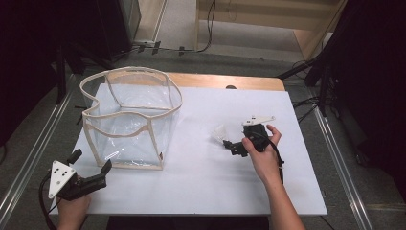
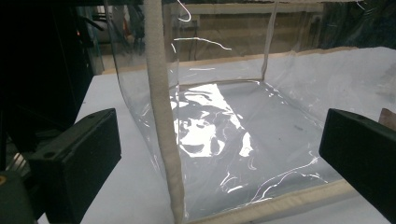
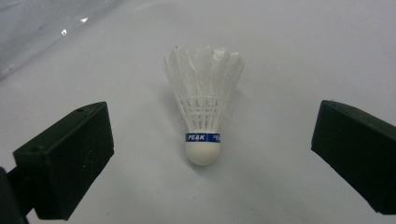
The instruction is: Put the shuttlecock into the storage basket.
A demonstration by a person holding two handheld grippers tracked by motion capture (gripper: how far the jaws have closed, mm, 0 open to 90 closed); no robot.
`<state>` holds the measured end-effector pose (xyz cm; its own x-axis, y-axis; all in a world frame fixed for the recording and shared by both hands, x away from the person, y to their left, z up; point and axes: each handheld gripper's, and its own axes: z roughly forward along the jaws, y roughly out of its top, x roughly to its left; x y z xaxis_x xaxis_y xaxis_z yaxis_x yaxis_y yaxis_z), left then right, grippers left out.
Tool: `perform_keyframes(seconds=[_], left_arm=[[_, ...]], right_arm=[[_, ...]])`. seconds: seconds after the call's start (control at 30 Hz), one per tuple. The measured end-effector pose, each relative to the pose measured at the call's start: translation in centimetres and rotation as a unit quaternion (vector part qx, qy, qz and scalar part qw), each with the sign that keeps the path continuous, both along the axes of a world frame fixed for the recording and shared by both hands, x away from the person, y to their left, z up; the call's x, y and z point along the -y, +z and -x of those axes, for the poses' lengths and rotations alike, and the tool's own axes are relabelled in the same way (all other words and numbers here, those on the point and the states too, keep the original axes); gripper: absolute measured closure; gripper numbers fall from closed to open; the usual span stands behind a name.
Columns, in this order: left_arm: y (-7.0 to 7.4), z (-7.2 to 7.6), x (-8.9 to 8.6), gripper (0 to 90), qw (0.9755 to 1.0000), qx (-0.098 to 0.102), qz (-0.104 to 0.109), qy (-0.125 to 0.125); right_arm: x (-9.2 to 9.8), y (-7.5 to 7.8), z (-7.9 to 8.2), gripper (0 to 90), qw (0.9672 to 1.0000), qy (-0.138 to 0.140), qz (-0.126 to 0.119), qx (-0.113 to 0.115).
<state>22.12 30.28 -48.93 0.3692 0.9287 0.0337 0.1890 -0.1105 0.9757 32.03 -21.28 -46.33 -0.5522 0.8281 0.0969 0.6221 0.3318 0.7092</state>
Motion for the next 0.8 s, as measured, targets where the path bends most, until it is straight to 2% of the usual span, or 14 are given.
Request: perform_keyframes(seconds=[0.03, 0.2, 0.37, 0.4, 0.43, 0.5, 0.53, 0.57, 0.6, 0.8], left_arm=[[0.0, 0.0, 0.0, 0.0, 1.0000, 0.001, 0.001, 0.000], [0.0, 0.0, 0.0, 0.0, 1.0000, 0.000, 0.001, 0.000], [0.0, 0.0, 0.0, 0.0, 1.0000, 0.000, 0.001, -0.001], [0.0, 0.0, 0.0, 0.0, 1.0000, 0.000, 0.001, -0.001], [0.0, 0.0, 0.0, 0.0, 1.0000, 0.000, 0.001, -0.001], [0.0, 0.0, 0.0, 0.0, 1.0000, 0.000, 0.001, -0.001], [0.0, 0.0, 0.0, 0.0, 1.0000, 0.000, 0.001, -0.001], [0.0, 0.0, 0.0, 0.0, 1.0000, 0.000, 0.001, -0.001], [0.0, 0.0, 0.0, 0.0, 1.0000, 0.000, 0.000, -0.001], [0.0, 0.0, 0.0, 0.0, 1.0000, 0.000, 0.000, -0.001]], right_arm=[[-0.2, -0.2, 0.0, 0.0, 1.0000, 0.005, 0.009, -0.002], [-0.8, -0.9, 0.0, 0.0, 0.9998, 0.013, 0.009, -0.015], [-1.5, -1.5, -0.1, 0.0, 0.9991, 0.019, 0.026, -0.027], [-1.7, -1.8, -0.1, 8.8, 0.9990, 0.014, 0.031, -0.028], [-1.7, -1.9, -0.2, 12.1, 0.9990, 0.009, 0.033, -0.029], [-1.8, -2.0, -0.2, 12.3, 0.9988, 0.007, 0.035, -0.033], [-1.8, -2.4, -0.3, 18.8, 0.9985, 0.009, 0.039, -0.038], [-1.8, -2.4, -0.3, 18.8, 0.9985, 0.009, 0.039, -0.038], [-1.9, -2.6, -0.4, 23.1, 0.9983, 0.006, 0.038, -0.043], [-2.0, -3.1, -0.5, 30.1, 0.9975, 0.003, 0.048, -0.053]])
